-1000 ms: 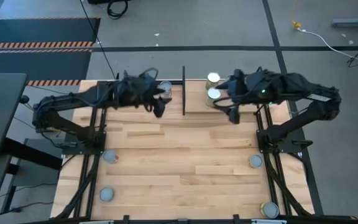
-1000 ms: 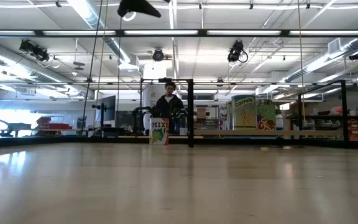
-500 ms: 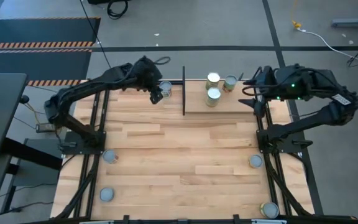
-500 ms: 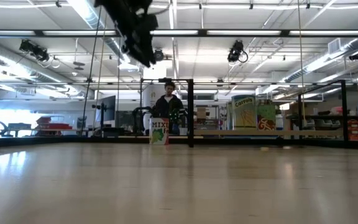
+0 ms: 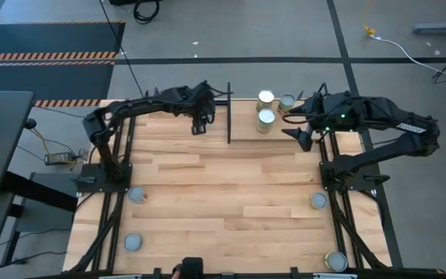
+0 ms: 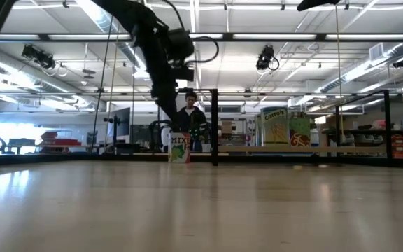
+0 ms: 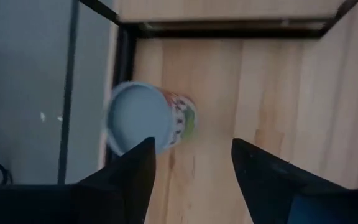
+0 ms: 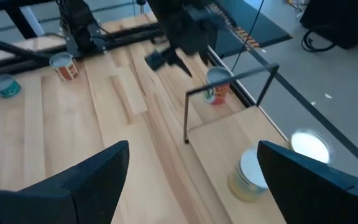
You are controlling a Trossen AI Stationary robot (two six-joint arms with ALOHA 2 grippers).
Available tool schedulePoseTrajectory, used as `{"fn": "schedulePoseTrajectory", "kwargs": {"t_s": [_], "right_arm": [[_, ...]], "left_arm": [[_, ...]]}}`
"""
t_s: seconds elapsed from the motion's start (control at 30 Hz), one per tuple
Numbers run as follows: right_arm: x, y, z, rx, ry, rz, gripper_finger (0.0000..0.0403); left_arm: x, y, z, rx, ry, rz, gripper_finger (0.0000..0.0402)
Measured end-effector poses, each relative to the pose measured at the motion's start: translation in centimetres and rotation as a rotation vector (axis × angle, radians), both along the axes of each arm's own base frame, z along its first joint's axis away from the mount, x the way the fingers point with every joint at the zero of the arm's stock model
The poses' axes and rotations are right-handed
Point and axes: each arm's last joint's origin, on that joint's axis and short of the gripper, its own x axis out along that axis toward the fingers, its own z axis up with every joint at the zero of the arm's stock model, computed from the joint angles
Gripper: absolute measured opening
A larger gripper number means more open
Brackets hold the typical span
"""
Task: Pick and place cans onto a shelf
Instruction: Put the white/red can on the shelf
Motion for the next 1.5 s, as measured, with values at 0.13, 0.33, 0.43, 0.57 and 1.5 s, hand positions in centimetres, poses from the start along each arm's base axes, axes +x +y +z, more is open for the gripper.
{"fn": "schedulePoseTrajectory", "kwargs": {"t_s": [0.13,0.33,0.43,0.57,1.5], "right_arm": [[1.1,-0.1,-0.2,-0.002,-0.004,-0.002,0.0361],[1.8,-0.7,-0.5,-0.004,0.011,-0.039,0.0361],[1.8,-0.9,-0.5,-0.004,0.007,-0.053,0.0361],[1.7,-1.1,-0.4,-0.004,0.004,-0.066,0.0361],[1.8,0.3,0.3,-0.156,-0.006,0.224,0.0361]], "left_arm": [[0.6,0.7,-1.7,-0.007,0.022,0.002,0.0202],[1.3,1.6,-3.1,0.025,0.022,0.023,0.0190],[1.4,1.6,-3.5,0.024,0.039,0.018,0.0183],[1.4,1.7,-3.6,0.035,0.052,-0.012,0.0159],[1.2,-13.7,3.4,-0.097,-0.077,0.101,0.0009]]}}
